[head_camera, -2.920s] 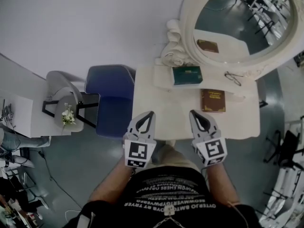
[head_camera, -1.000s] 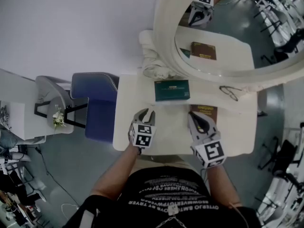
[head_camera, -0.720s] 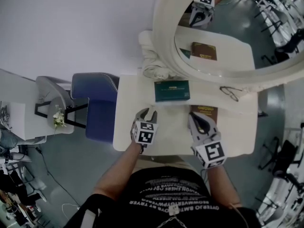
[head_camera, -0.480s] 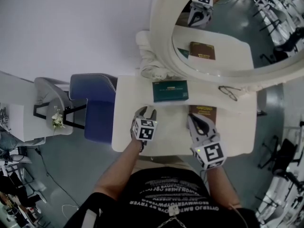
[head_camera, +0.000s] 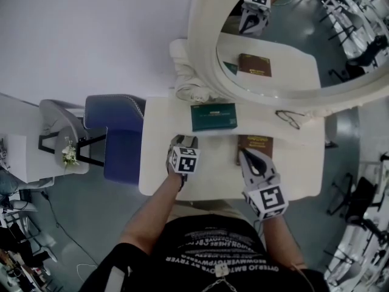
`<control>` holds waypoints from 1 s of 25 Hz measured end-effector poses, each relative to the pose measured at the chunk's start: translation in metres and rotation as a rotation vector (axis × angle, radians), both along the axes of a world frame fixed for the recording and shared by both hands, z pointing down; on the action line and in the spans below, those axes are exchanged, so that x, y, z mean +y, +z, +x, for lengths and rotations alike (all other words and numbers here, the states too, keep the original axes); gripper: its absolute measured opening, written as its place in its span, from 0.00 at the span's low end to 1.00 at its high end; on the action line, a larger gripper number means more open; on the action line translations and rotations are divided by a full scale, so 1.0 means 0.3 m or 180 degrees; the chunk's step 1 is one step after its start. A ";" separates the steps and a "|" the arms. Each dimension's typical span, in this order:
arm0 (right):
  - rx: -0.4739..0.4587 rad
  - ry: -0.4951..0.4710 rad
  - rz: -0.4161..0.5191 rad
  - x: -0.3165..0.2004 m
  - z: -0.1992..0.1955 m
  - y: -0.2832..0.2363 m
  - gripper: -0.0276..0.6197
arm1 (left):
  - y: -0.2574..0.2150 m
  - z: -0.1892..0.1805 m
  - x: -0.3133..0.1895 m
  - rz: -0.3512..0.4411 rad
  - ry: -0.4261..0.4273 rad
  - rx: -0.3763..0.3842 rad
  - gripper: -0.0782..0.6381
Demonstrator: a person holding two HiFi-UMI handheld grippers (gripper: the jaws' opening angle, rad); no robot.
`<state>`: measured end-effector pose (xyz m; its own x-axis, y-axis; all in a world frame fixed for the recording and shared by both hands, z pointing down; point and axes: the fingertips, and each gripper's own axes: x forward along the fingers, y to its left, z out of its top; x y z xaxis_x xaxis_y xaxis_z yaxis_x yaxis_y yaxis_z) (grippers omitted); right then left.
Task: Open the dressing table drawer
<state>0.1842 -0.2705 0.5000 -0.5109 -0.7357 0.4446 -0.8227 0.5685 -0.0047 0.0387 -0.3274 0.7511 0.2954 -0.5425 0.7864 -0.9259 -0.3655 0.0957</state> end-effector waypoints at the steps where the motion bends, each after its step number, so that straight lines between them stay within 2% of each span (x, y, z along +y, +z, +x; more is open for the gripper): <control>1: -0.0004 0.0008 -0.0002 0.001 0.001 -0.003 0.05 | 0.000 -0.003 -0.002 -0.0003 -0.0021 -0.0007 0.34; 5: -0.0015 0.0042 -0.0014 0.002 0.004 -0.011 0.05 | 0.006 -0.005 -0.003 -0.0062 -0.0029 -0.0017 0.32; 8: -0.0003 0.0020 -0.0014 0.013 -0.004 0.000 0.05 | 0.008 -0.004 0.003 -0.0146 -0.0003 -0.0010 0.24; 25: 0.0033 -0.0033 -0.0014 0.079 -0.051 0.006 0.05 | 0.015 -0.001 0.075 -0.0181 0.0091 0.0007 0.23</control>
